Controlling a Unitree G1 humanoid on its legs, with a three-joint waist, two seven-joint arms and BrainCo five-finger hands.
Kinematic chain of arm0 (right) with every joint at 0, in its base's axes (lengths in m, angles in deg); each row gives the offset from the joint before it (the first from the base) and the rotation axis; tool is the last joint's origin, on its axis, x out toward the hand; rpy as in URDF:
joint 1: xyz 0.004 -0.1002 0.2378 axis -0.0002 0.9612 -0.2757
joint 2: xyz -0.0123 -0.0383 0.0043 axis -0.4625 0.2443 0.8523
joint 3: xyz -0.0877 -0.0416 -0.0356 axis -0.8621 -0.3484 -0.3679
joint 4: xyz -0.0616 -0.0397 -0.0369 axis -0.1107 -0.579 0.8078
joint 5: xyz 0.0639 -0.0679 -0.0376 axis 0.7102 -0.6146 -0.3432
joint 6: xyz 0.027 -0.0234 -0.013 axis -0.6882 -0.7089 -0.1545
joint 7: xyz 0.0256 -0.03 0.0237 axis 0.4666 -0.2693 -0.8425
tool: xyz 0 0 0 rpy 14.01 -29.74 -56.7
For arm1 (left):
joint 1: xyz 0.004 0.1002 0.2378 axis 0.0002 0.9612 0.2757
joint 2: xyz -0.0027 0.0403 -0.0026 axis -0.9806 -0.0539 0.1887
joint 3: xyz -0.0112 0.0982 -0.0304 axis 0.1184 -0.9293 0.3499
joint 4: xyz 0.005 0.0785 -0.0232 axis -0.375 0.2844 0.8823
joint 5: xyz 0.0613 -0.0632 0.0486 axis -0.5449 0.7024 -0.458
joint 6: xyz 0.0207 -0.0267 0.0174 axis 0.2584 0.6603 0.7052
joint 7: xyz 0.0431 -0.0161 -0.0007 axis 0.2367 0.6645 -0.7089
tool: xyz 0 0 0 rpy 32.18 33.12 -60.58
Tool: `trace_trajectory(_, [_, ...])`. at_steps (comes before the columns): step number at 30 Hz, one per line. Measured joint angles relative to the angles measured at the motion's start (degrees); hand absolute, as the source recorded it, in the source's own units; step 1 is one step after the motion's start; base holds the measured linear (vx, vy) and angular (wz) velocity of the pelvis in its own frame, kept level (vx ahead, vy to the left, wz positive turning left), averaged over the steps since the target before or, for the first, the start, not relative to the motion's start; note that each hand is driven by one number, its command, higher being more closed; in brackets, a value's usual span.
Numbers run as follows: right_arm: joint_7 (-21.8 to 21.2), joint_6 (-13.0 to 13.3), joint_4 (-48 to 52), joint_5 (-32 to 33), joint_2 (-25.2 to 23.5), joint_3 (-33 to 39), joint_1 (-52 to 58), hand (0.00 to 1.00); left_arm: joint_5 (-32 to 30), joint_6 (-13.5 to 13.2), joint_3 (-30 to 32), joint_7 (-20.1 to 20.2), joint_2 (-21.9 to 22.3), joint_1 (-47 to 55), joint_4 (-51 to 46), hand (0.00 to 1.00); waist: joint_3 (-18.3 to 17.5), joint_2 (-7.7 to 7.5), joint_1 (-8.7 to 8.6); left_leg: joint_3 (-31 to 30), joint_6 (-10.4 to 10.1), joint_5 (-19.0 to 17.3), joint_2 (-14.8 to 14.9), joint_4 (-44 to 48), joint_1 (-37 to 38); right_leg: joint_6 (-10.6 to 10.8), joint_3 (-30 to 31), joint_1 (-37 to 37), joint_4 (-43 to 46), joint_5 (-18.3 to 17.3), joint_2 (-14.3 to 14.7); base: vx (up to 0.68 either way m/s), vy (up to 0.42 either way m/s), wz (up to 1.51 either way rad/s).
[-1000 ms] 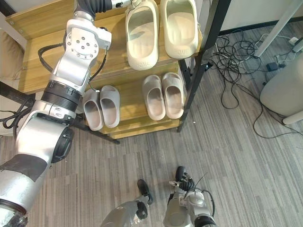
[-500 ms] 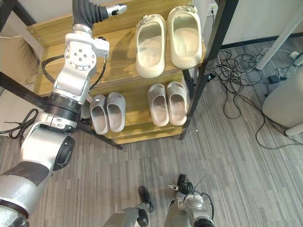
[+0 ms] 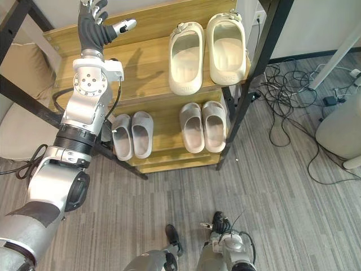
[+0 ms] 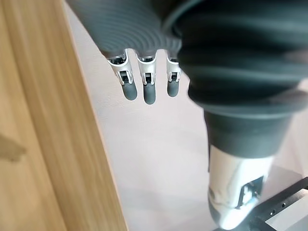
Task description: Organize the slippers on the shoe rack
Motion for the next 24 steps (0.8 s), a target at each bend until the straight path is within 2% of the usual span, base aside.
trace_trajectory(6, [0.5,-0.6,0.0,0.0,0.0,0.1,-0.1,0.00,6.8,-0.8,-0.4,1.3,5.5,4.0,0.1,0.00,0.0,0.00,0.02,0.0,0.0,0.0,-0.1,-0.3,0.0,0.0,0.0,-0.1,0.0,0.0,-0.1,-0.02,0.052,0.00])
trace_trajectory(20, [1.1,-1.1,0.0,0.0,0.0,0.4,-0.1,0.00,10.9,-1.0,-6.8,2.4,14.0,7.9,-2.2,0.00,0.0,0.04,-0.11,-0.2,-0.1,0.4,-0.2,-0.9,0.7,0.4,-0.2,0.4,0.0,-0.3,-0.1,-0.01,0.039,0.00])
trace_trajectory(24, [1.2,-1.3,0.0,-0.1,0.2,0.3,-0.1,0.00,11.5,-1.1,-7.7,2.4,15.9,9.9,-2.4,0.00,-0.4,0.64,-0.13,-0.2,-0.3,0.2,-0.3,-0.9,0.9,0.6,-0.3,0.6,0.0,-0.4,-0.2,0.00,0.000,0.00])
